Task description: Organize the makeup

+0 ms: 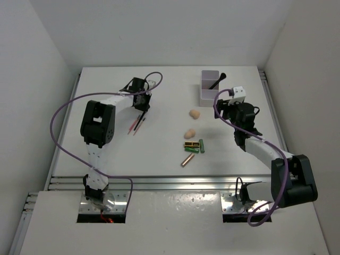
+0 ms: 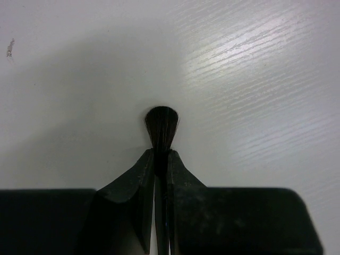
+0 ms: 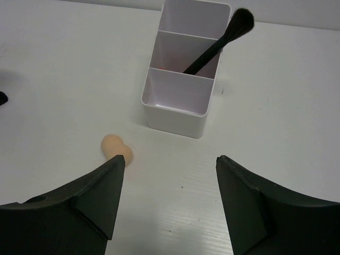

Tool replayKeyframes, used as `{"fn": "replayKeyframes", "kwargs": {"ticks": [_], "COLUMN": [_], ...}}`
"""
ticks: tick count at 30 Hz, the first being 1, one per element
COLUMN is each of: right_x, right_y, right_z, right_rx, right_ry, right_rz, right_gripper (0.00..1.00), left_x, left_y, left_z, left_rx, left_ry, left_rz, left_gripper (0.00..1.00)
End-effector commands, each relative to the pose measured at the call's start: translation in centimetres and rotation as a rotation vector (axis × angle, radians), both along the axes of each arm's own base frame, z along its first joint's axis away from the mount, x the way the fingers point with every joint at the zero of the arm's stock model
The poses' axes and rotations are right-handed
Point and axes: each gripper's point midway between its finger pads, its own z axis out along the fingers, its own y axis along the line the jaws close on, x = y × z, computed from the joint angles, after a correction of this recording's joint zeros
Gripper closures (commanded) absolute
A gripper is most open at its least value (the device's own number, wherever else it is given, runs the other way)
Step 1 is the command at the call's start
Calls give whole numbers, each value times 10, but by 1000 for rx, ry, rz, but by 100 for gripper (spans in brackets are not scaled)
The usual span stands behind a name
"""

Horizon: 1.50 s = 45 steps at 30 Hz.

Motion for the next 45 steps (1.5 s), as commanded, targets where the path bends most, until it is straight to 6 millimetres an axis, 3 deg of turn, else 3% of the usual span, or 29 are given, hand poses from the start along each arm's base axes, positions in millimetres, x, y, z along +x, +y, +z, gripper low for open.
{"fn": "replayKeyframes", "kwargs": {"ticks": [1,4,8,10,11,14,17,18,22,23,24,26,27,28,31,32,35,36,38,39,40,41,42,43,44,45], "right_x": [-1,-1,-4,-5,-6,-8,-11,-12,-21,-24,-26,-33,-38,-41,-50,-53,-58,-61,-62,-63,-63,-68,-66,-68,-74,-71], "right_y": [-4,-3,-4,-4,-4,-5,-12,-17,-35,-45,-48,-56,-65,-67,-72,-72,-69,-69,-66,-67,-67,-71,-73,-76,-77,-78], "right_z": [13,15,16,21,19,23,26,28,15,11,5,-4,-13,-17,-20,-21,-17,-17,-11,-4,-1,-8,-1,-1,-10,1], "right_rx": [-12,-14,-12,0,0,6,38,48,100,125,131,168,174,183,171,164,135,118,106,100,92,86,86,78,80,62], "right_ry": [-44,-51,-55,-69,-72,-96,-115,-124,-89,-67,-45,2,23,40,64,83,117,133,139,132,132,170,163,170,223,211], "right_rz": [-9,-2,-4,-9,-11,-16,-42,-58,-115,-151,-164,-199,-227,-233,-242,-238,-205,-197,-171,-172,-164,-173,-174,-178,-179,-169], "right_gripper": [30,30,30,30,30,30,30,30,31,31,31,33,33,34,34,34,34,34,34,34,34,33,33,33,33,33], "left_x": [5,10,19,28,37,52,65,70,75,75,80,70,70,59,43,45,34,42,42,48,47,52,60,57,62,62], "left_y": [-7,-8,-15,-22,-27,-28,-43,-54,-100,-111,-123,-152,-164,-184,-221,-232,-254,-265,-266,-278,-277,-276,-289,-292,-292,-299], "left_z": [-1,10,37,58,79,104,148,168,218,237,271,288,318,316,349,340,359,336,352,325,343,338,305,319,310,302], "left_rx": [-35,-46,-50,-48,-35,8,11,4,-76,-105,-146,-220,-287,-338,-451,-468,-539,-543,-579,-567,-591,-594,-569,-588,-586,-589], "left_ry": [9,-8,-60,-111,-168,-248,-356,-411,-574,-631,-760,-863,-1000,-1026,-1203,-1222,-1394,-1391,-1509,-1504,-1578,-1590,-1563,-1615,-1613,-1605], "left_rz": [23,30,7,-22,-48,-72,-109,-130,-215,-234,-252,-327,-337,-381,-414,-432,-424,-416,-356,-350,-284,-255,-256,-227,-209,-206], "left_gripper": [94,100,100,100,100,100,100,100,100,100,100,100,100,100,100,100,100,100,100,100,100,100,100,100,100,100]}}
